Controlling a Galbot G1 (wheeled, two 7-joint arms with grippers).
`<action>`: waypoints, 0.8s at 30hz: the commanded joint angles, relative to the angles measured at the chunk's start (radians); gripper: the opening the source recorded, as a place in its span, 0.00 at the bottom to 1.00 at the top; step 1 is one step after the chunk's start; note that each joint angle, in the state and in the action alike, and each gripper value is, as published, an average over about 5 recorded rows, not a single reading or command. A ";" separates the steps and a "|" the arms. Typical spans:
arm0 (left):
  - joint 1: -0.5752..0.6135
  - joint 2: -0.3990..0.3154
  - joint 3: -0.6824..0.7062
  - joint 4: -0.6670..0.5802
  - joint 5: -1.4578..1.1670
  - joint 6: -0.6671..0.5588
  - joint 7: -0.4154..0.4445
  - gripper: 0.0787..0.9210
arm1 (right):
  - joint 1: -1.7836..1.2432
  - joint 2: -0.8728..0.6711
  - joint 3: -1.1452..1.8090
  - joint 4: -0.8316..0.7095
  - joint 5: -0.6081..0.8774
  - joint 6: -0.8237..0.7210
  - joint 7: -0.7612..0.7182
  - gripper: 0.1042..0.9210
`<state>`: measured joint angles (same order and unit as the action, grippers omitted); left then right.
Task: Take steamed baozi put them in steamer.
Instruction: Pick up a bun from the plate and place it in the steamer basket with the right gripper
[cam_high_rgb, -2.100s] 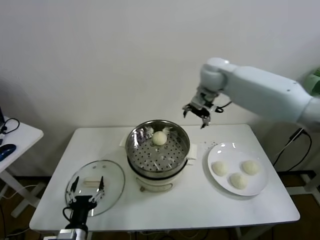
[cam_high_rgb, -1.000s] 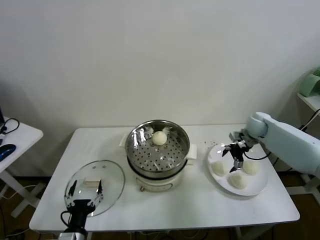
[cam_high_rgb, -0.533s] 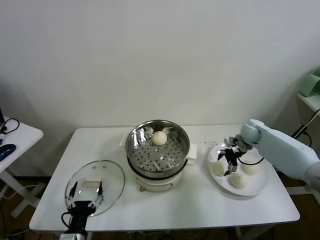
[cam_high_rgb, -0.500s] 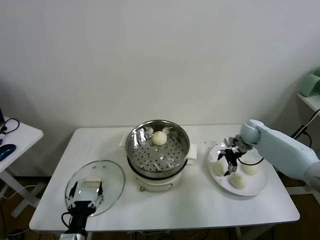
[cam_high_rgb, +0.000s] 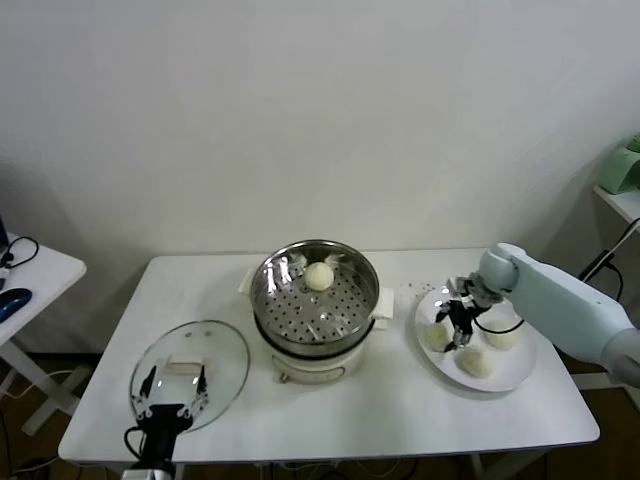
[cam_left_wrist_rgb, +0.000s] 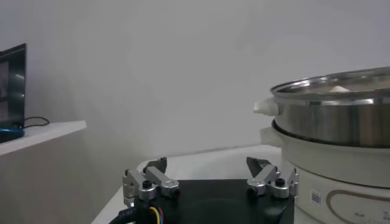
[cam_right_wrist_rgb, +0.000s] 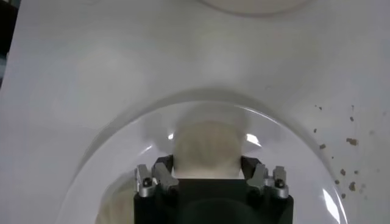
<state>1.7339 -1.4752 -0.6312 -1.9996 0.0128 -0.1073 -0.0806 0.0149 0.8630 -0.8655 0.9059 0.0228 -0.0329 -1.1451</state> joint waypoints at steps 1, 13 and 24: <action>0.002 -0.001 0.000 0.001 0.001 -0.001 -0.001 0.88 | -0.005 0.003 0.010 -0.006 0.001 -0.001 0.003 0.66; 0.005 -0.005 0.000 -0.008 0.001 -0.004 0.000 0.88 | 0.143 -0.020 -0.086 0.003 0.251 -0.098 0.020 0.65; 0.007 -0.009 0.011 -0.031 0.004 -0.003 0.002 0.88 | 0.584 0.026 -0.448 0.019 0.695 -0.155 0.020 0.65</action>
<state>1.7382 -1.4826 -0.6231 -2.0133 0.0164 -0.1129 -0.0804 0.2806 0.8581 -1.0594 0.9196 0.3789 -0.1433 -1.1260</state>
